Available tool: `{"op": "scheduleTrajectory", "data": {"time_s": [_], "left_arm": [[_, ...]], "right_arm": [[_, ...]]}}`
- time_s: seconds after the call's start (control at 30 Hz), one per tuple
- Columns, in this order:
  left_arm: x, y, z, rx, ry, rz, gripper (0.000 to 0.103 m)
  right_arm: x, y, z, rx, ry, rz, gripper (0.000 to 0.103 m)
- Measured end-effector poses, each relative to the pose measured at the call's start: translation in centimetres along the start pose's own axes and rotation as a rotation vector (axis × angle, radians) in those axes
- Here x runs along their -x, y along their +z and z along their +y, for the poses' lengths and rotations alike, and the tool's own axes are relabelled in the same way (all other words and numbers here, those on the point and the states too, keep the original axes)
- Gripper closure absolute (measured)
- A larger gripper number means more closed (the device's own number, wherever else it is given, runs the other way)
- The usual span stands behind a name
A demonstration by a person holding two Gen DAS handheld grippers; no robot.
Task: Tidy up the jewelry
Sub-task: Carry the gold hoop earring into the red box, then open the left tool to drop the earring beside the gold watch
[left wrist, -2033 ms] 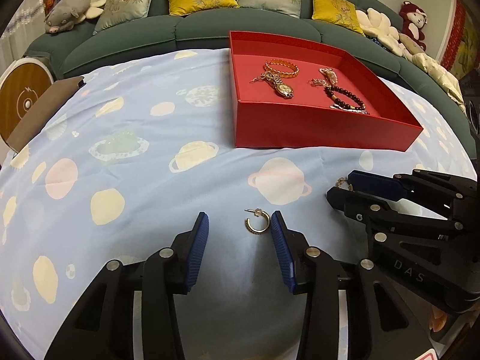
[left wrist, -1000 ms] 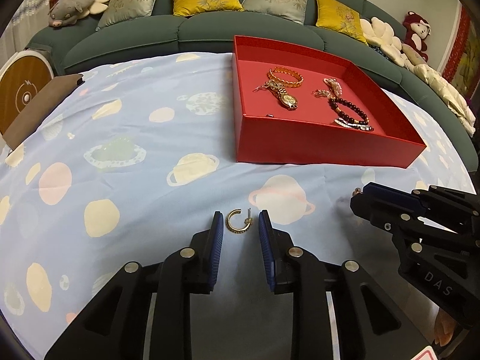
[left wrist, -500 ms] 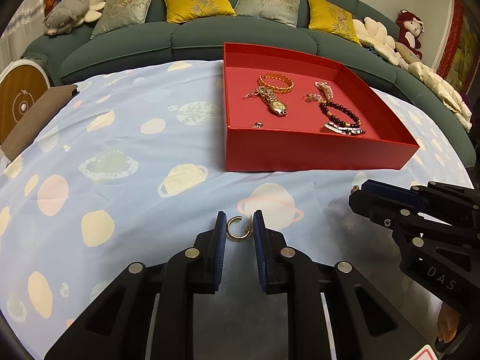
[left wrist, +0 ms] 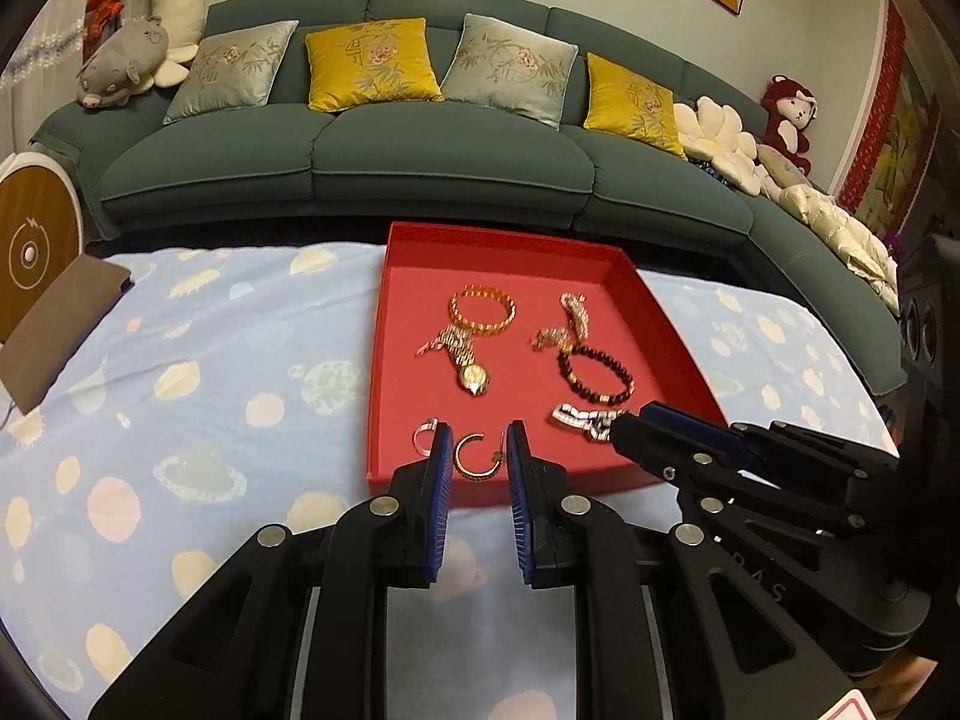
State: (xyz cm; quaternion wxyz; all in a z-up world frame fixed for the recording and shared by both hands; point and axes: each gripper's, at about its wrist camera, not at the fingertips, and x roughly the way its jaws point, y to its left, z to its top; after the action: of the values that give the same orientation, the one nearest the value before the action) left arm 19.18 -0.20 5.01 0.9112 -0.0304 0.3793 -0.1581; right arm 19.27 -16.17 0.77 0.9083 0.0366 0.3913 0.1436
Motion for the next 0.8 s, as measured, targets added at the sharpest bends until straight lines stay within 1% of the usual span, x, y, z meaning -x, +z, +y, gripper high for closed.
{"op": "scheduleTrajectory", "data": {"time_s": [0.1, 0.17, 0.33, 0.43, 0.57, 0.8], "left_arm": [[-0.9, 2.1, -0.4, 0.002, -0.016, -0.012, 0.087], [-2.1, 2.9, -0.5, 0.003, -0.011, -0.007, 0.087], [-5.9, 3.2, -0.2, -0.015, 0.034, 0.036, 0.087], [-7.4, 3.0, 0.4, 0.009, 0.039, 0.06, 0.087], [-8.7, 2.9, 0.7, 0.007, 0.042, 0.076, 0.087], [-9.5, 3.3, 0.8, 0.003, 0.039, 0.077, 0.087]], "right_arm": [[-0.1, 2.0, -0.9, -0.032, -0.005, -0.022, 0.087], [-0.5, 3.2, -1.4, -0.033, -0.023, -0.034, 0.087], [-2.0, 5.1, -3.2, -0.046, -0.06, -0.035, 0.087], [-3.3, 5.4, -3.9, -0.062, -0.062, -0.024, 0.087], [-5.1, 4.9, -4.2, -0.064, -0.071, 0.01, 0.087], [-6.6, 4.7, -4.3, -0.067, -0.078, 0.025, 0.087]]}}
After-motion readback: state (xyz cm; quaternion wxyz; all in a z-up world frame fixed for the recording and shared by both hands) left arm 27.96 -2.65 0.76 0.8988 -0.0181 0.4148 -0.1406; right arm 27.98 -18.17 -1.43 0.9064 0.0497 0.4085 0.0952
